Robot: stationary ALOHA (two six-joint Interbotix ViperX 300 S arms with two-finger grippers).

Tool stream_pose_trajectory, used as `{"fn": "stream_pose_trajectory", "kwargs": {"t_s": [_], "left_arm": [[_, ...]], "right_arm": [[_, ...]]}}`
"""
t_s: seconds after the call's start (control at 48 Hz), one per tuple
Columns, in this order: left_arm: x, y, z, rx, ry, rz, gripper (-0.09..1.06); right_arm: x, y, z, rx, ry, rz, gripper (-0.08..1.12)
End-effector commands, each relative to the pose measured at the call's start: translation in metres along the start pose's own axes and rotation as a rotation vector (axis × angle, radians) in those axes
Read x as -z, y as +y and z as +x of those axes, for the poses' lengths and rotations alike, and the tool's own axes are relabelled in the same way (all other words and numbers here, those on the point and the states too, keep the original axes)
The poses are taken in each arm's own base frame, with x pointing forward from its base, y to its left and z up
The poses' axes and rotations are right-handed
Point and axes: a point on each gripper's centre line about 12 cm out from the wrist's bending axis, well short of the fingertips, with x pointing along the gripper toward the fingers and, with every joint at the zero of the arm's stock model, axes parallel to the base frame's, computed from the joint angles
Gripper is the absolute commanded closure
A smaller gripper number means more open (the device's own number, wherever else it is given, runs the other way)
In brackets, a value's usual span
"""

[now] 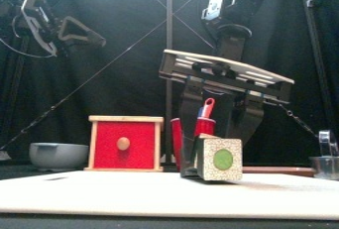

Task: Place sushi on board then cut the sushi with the knife then place the pieces on the plate
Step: Pick knife at handle with right hand

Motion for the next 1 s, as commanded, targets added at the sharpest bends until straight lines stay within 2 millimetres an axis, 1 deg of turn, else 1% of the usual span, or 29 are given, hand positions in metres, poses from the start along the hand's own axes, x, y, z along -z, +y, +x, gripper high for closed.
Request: {"fn": "stream_pose_trajectory", "kwargs": {"t_s": [0.021,0.146,0.438,0.5,0.625,0.688,0.792,0.896,1.0], "left_arm": [[-0.005,0.000,0.002,0.001,-0.017,0.000,0.97],[-0.005,-0.001,0.002,0.004,-0.017,0.002,0.97],[-0.005,-0.001,0.001,0.004,-0.019,0.002,0.97],[-0.005,-0.001,0.001,0.004,-0.017,0.002,0.97],[-0.005,-0.001,0.001,0.004,-0.017,0.002,0.97],[-0.005,-0.001,0.001,0.006,-0.017,0.002,0.97],[-0.006,-0.002,0.001,0.007,-0.017,0.002,0.97],[-0.005,-0.002,0.001,0.009,-0.014,0.002,0.97],[-0.004,-0.002,0.001,0.009,-0.011,0.002,0.96]], "right_arm": [[-0.007,0.015,-0.012,-0.051,0.002,0.023,0.41],[-0.010,0.018,-0.011,-0.060,-0.010,0.016,0.37],[-0.009,0.019,-0.011,-0.065,-0.009,0.010,0.18],[-0.009,0.019,-0.011,-0.064,-0.008,0.010,0.17],[-0.010,0.020,-0.015,-0.073,-0.010,0.000,0.17],[-0.010,0.021,-0.021,-0.086,-0.009,-0.006,0.17],[-0.014,0.025,-0.037,-0.131,-0.018,-0.021,0.17],[-0.023,0.029,-0.060,-0.198,-0.055,-0.056,0.17],[-0.031,0.027,-0.081,-0.251,-0.099,-0.130,0.17]]}}
